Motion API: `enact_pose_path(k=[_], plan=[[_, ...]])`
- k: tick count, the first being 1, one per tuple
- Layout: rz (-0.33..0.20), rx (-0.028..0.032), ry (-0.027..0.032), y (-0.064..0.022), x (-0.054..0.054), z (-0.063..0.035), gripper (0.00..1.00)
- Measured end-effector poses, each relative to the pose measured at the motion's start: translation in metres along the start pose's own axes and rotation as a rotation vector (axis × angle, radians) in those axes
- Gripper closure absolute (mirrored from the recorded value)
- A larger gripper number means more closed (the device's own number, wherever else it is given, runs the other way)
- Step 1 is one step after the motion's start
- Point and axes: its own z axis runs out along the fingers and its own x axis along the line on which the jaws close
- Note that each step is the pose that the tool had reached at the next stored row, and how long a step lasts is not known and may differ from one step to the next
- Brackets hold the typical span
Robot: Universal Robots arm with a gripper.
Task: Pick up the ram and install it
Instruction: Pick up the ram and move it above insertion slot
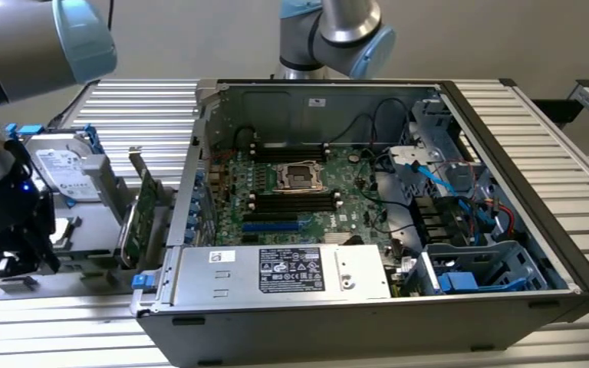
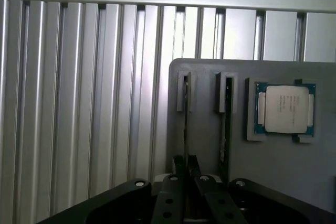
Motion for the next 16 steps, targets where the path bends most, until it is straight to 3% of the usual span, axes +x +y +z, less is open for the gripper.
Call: enact_pose_path(k=[4, 8, 16], plan=[[0.0, -0.0028, -0.0001, -0.0009, 0.001, -0.0183, 0.86], [0.0, -0.0096, -0.0004, -0.0052, 0.002, -0.0358, 0.86], [-0.004, -0.0255, -0.0008, -0.0294, 0.005, -0.0705, 0.86]])
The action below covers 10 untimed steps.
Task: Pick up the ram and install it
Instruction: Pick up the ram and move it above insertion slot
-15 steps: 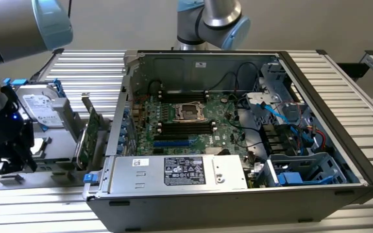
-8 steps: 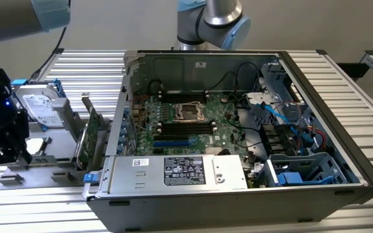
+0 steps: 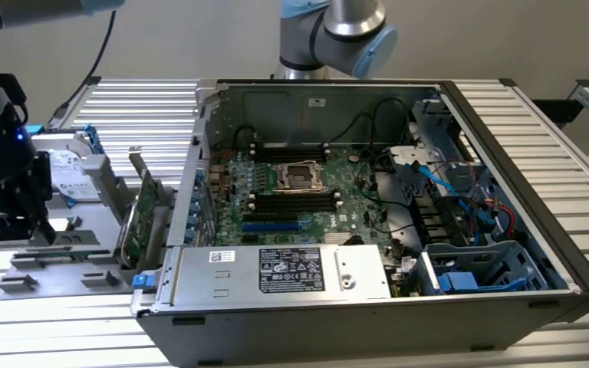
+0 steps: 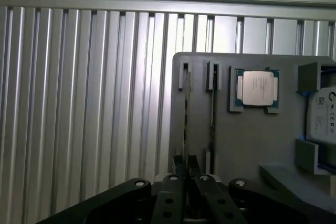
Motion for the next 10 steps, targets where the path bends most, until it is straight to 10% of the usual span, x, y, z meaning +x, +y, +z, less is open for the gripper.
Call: enact_pose_path(k=[10], plan=[[-0.007, -0.0091, 0.0, -0.0278, 0.004, -0.0477, 0.86]])
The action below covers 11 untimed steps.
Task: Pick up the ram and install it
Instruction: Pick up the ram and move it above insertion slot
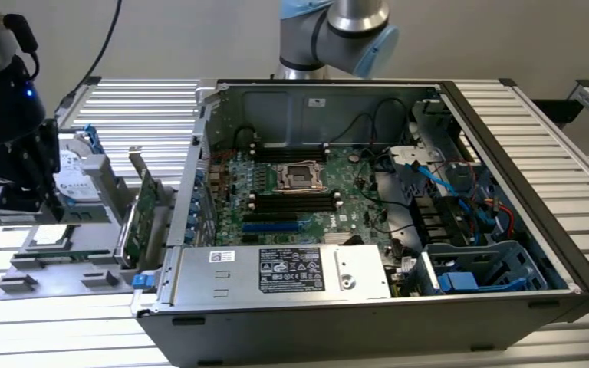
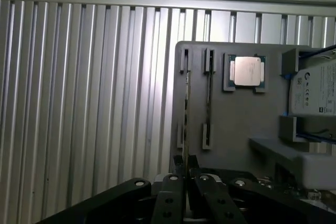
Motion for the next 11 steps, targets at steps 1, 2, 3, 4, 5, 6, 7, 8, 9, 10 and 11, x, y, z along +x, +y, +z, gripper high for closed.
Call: enact_pose_path(k=[1, 2, 3, 4, 5, 6, 7, 8, 9, 10, 11], plan=[[0.0, -0.0013, -0.0002, -0.0031, 0.0, -0.0048, 0.86], [0.0, -0.0028, -0.0002, -0.0063, 0.001, -0.0096, 0.86], [-0.001, -0.0043, -0.0001, -0.0101, 0.001, -0.0146, 0.86], [-0.001, -0.0053, -0.0004, -0.014, 0.002, -0.0187, 0.86], [-0.001, -0.0064, -0.0005, -0.0179, 0.002, -0.0228, 0.86], [-0.001, -0.0074, -0.0005, -0.0218, 0.002, -0.0267, 0.86], [-0.001, -0.0085, -0.0005, -0.0256, 0.003, -0.0308, 0.86], [-0.001, -0.0095, -0.0003, -0.0295, 0.003, -0.0349, 0.86], [-0.001, -0.0104, -0.0004, -0.0335, 0.004, -0.0392, 0.86], [-0.001, -0.0112, -0.0006, -0.0374, 0.004, -0.0431, 0.86], [-0.002, -0.0121, -0.0006, -0.0413, 0.004, -0.047, 0.86]])
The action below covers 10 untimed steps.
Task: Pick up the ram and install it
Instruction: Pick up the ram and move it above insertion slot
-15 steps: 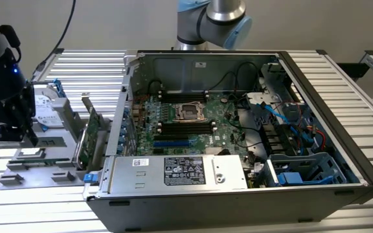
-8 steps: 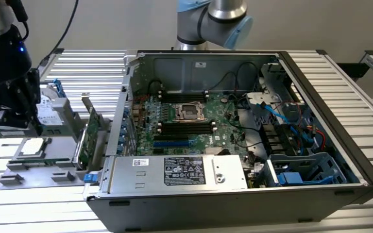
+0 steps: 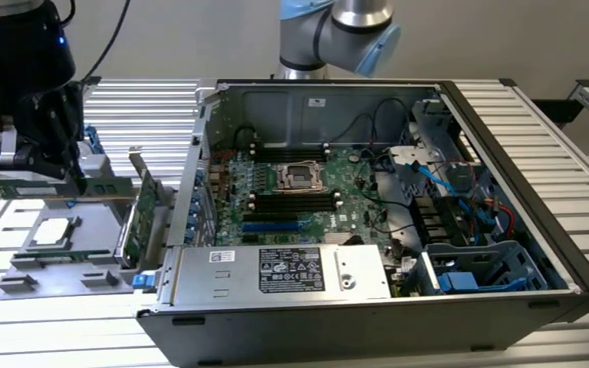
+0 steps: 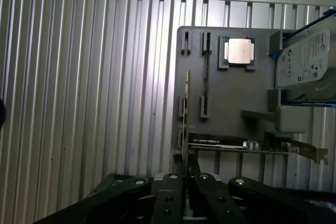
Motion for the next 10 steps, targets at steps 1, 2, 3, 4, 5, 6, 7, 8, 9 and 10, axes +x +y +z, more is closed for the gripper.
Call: enact_pose_path(k=[1, 2, 3, 4, 5, 6, 7, 8, 9, 10], plan=[[0.0, -0.001, 0.0, -0.0038, 0.0, -0.0039, 0.86], [0.0, -0.0017, -0.0002, -0.0079, 0.001, -0.0077, 0.86], [0.0, -0.0023, -0.0003, -0.0119, 0.001, -0.011, 0.86], [0.0, -0.0028, -0.0004, -0.0162, 0.001, -0.0139, 0.86], [0.0, -0.0035, -0.0002, -0.0208, 0.002, -0.0169, 0.86], [0.0, -0.0038, -0.0002, -0.025, 0.002, -0.0194, 0.86], [0.0, -0.0041, -0.0003, -0.0293, 0.002, -0.0217, 0.86], [0.0, -0.0043, -0.0003, -0.0336, 0.003, -0.0237, 0.86], [0.0, -0.0045, -0.0003, -0.0378, 0.003, -0.0255, 0.86], [0.0, -0.0046, -0.0003, -0.0423, 0.003, -0.027, 0.86]])
